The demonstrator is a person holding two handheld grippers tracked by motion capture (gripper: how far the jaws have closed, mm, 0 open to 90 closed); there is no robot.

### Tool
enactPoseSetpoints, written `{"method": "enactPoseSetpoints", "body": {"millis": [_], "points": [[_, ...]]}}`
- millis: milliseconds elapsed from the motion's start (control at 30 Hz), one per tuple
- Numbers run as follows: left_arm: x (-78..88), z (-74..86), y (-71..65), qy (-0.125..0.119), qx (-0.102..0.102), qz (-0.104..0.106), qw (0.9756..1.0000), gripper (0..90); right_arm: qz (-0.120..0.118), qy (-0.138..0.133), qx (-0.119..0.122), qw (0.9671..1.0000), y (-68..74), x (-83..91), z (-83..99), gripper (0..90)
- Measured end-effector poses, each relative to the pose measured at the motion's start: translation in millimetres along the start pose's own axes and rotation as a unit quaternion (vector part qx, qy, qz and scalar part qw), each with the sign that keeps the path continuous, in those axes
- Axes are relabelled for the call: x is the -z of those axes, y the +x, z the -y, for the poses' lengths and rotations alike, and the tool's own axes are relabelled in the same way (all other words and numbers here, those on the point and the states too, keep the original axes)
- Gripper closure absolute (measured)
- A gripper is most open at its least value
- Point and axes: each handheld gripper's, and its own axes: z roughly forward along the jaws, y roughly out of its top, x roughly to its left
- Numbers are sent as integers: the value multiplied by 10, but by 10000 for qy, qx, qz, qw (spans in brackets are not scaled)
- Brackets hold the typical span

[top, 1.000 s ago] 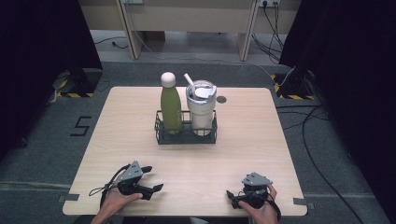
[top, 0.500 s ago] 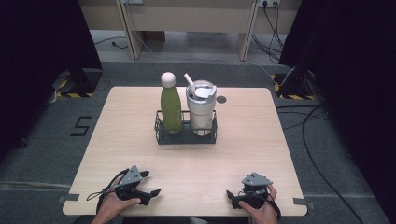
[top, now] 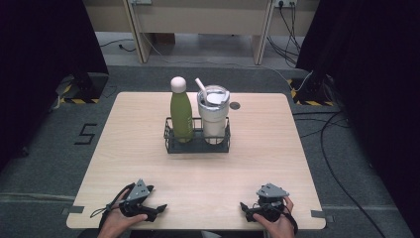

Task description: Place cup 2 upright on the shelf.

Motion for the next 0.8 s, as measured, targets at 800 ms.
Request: {"method": "enactPoseSetpoints", "body": {"millis": [800], "points": [[28,30,-15,-2,63,-83,9999,140,1,-40,-8,10000,6,1,11,4]]}}
